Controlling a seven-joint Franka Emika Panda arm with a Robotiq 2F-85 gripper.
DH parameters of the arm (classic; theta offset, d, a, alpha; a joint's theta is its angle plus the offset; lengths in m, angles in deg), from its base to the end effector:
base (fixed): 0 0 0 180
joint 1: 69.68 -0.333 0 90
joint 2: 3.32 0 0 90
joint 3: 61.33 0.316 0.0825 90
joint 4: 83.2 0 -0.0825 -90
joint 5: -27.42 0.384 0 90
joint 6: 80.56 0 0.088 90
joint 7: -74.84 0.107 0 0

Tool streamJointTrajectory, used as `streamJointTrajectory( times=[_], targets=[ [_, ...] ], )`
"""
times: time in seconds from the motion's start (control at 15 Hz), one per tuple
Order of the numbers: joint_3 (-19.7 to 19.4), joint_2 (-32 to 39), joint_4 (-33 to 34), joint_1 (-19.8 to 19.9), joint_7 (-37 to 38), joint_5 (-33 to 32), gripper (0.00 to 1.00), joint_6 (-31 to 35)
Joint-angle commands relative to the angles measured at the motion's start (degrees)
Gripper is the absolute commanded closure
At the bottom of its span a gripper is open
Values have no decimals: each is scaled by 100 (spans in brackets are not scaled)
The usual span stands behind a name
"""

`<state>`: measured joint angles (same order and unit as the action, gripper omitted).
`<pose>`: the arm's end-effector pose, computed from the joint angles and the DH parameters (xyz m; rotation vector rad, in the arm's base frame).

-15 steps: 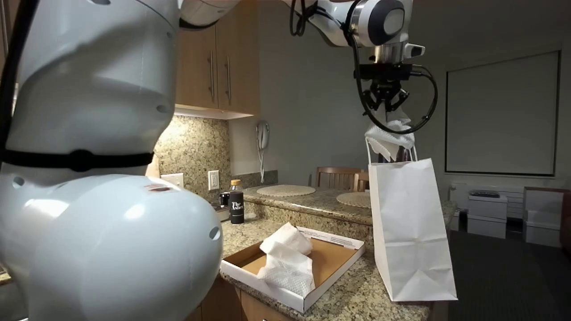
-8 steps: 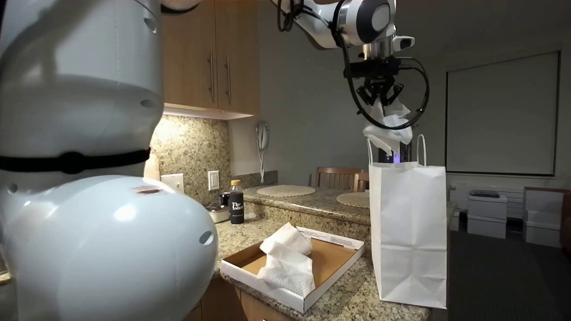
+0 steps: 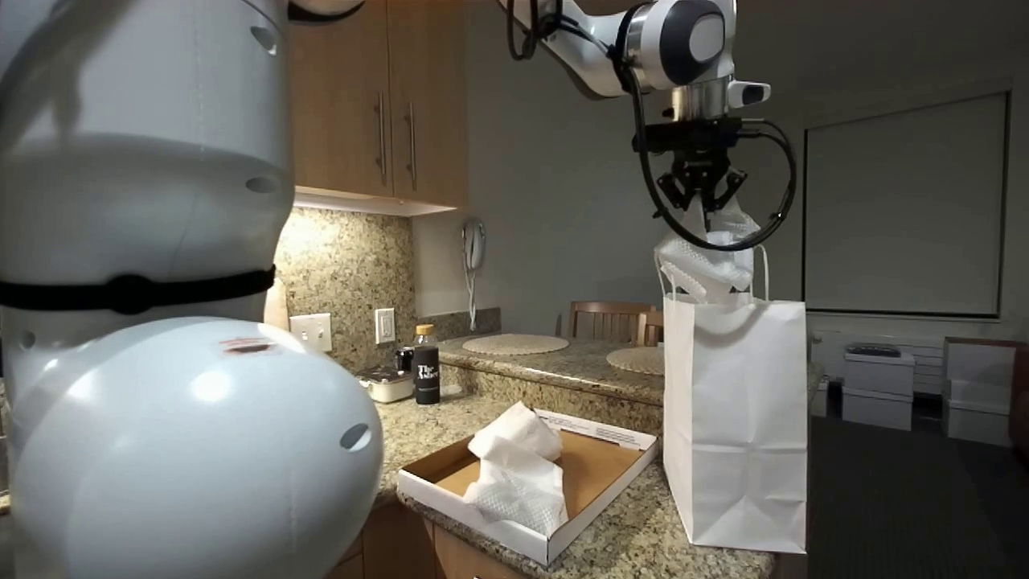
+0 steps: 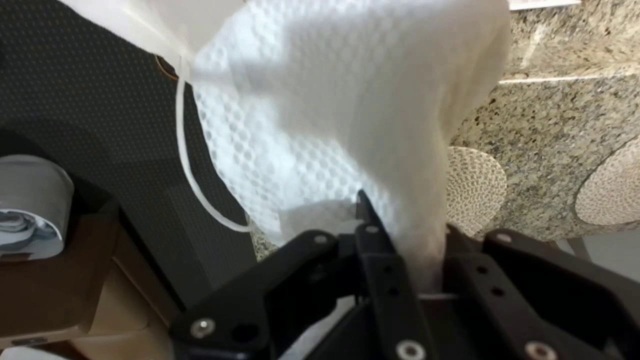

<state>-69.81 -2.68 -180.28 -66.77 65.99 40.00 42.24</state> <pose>0.5928 -0.1095 0.6197 -2.9296 0.1791 -0.6966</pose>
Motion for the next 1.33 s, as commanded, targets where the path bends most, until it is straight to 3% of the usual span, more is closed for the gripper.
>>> streamJointTrajectory(
  times=[0.0, 0.33, 0.4, 0.53, 1.13, 1.27],
  targets=[
    [2, 18, 153, 258, -428, 523, 93, -733],
    [-31, 101, 367, 413, -590, 921, 94, -1235],
    [-34, 116, 405, 428, -611, 963, 63, -1314],
    [-26, 129, 435, 433, -627, 1002, 57, -1373],
    [7, 110, 482, 417, -636, 1026, 0, -1441],
    [29, 76, 475, 399, -628, 862, 0, -1644]
  ],
)
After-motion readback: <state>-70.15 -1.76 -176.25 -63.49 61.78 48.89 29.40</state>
